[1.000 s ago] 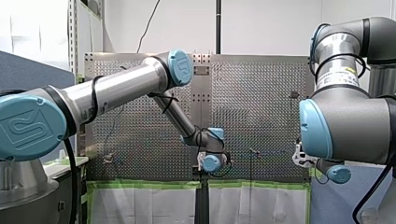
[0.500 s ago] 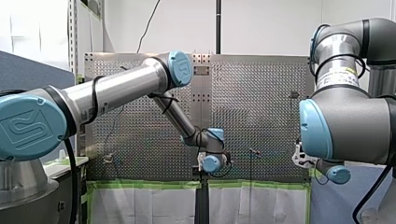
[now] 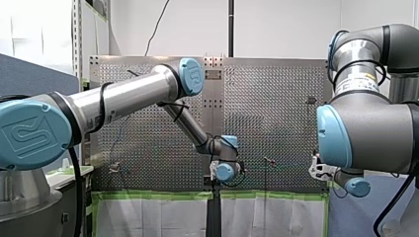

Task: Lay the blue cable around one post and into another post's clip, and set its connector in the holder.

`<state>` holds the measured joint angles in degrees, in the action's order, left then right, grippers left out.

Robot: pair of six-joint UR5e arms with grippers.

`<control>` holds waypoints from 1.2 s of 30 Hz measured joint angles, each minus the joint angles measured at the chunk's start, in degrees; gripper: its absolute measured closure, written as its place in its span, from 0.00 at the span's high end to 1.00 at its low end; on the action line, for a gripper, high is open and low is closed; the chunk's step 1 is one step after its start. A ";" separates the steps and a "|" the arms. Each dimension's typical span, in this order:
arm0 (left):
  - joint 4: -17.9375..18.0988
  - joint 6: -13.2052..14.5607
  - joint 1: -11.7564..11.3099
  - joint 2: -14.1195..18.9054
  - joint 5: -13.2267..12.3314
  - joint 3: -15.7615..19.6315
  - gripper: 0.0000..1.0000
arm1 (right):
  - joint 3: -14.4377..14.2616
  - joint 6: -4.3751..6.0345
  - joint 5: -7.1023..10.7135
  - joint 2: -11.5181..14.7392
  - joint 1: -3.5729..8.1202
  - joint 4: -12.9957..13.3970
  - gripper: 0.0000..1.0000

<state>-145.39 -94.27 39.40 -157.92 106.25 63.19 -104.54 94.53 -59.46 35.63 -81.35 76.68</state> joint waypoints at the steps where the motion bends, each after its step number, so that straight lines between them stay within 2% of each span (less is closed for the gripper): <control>1: -0.29 0.05 -0.04 0.02 0.03 -0.15 0.01 | 0.04 -0.28 -0.23 0.00 0.00 -0.30 0.24; 9: -1.43 1.07 0.37 0.03 1.11 0.08 0.01 | 0.14 -2.49 -3.69 -0.01 0.30 -2.06 0.24; 14: -1.27 1.44 1.04 0.04 1.38 0.87 0.01 | 0.09 -3.11 -4.27 -0.02 0.14 -2.49 0.24; 20: -0.08 1.72 1.22 0.10 1.58 2.75 0.01 | 0.04 -3.87 -4.35 0.00 0.01 -2.86 0.24; 23: 0.05 2.41 1.43 0.42 1.56 3.33 0.01 | 0.01 -4.90 -4.35 0.01 -0.03 -3.64 0.24; 27: 0.13 3.16 2.13 1.51 1.58 3.50 0.01 | -0.11 -6.80 -4.10 0.01 -0.04 -4.49 0.24; 33: 0.14 3.53 3.25 3.40 1.63 3.54 0.01 | -0.10 -9.29 -2.29 0.08 0.01 -5.34 0.24; 36: 0.16 3.59 3.61 4.04 1.63 3.54 0.01 | -0.11 -9.83 -1.52 0.27 0.12 -5.51 0.24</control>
<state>-145.22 -90.68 43.01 -153.88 107.88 66.73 -104.64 84.70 -60.98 35.90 -81.24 71.17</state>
